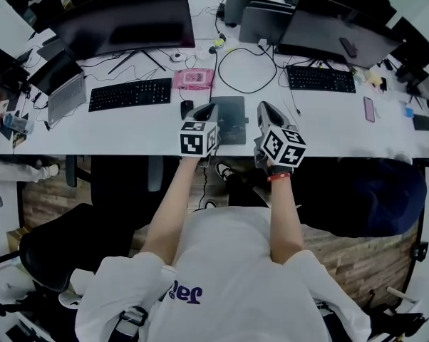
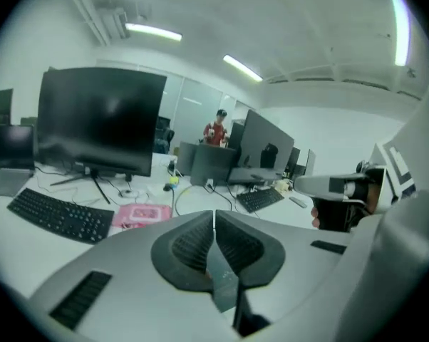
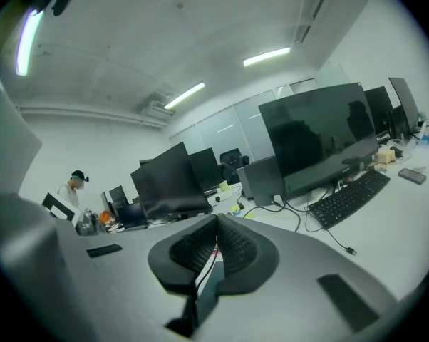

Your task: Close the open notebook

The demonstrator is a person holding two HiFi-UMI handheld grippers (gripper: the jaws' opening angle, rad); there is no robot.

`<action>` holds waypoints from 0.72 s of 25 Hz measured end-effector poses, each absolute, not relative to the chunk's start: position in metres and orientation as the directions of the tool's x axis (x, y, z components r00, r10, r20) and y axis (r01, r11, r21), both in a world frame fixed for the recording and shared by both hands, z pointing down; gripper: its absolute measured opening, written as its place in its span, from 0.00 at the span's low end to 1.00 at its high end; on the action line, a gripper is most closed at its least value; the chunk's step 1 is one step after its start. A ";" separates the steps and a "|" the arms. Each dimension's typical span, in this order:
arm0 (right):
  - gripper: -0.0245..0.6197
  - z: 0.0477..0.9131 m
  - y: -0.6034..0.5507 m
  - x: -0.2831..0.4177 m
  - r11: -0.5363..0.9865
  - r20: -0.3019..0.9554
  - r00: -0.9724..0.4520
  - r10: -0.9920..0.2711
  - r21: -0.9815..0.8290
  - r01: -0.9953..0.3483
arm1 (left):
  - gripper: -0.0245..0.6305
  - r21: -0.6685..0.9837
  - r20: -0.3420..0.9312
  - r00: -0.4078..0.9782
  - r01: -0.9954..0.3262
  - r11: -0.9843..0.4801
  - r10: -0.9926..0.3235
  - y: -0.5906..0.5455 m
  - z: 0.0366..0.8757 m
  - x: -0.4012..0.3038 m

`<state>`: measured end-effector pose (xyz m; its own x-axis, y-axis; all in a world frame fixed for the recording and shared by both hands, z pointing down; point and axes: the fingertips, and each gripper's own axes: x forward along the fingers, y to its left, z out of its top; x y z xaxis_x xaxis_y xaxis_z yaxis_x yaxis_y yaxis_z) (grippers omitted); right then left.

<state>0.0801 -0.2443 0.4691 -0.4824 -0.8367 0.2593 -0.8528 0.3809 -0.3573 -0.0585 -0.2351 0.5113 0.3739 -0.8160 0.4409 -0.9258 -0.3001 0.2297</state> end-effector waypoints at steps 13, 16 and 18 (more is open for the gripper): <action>0.06 0.441 -0.167 0.062 0.418 0.190 -0.482 -0.855 -0.296 -0.859 | 0.07 0.139 0.231 0.261 -0.962 -0.234 -0.937 -0.149 0.426 -0.121; 0.06 0.437 -0.151 0.064 0.411 0.180 -0.464 -0.867 -0.268 -0.871 | 0.07 0.121 0.212 0.259 -0.964 -0.237 -0.942 -0.133 0.424 -0.121; 0.06 0.435 -0.142 0.066 0.404 0.176 -0.454 -0.874 -0.256 -0.878 | 0.07 0.100 0.200 0.252 -0.967 -0.236 -0.947 -0.124 0.423 -0.120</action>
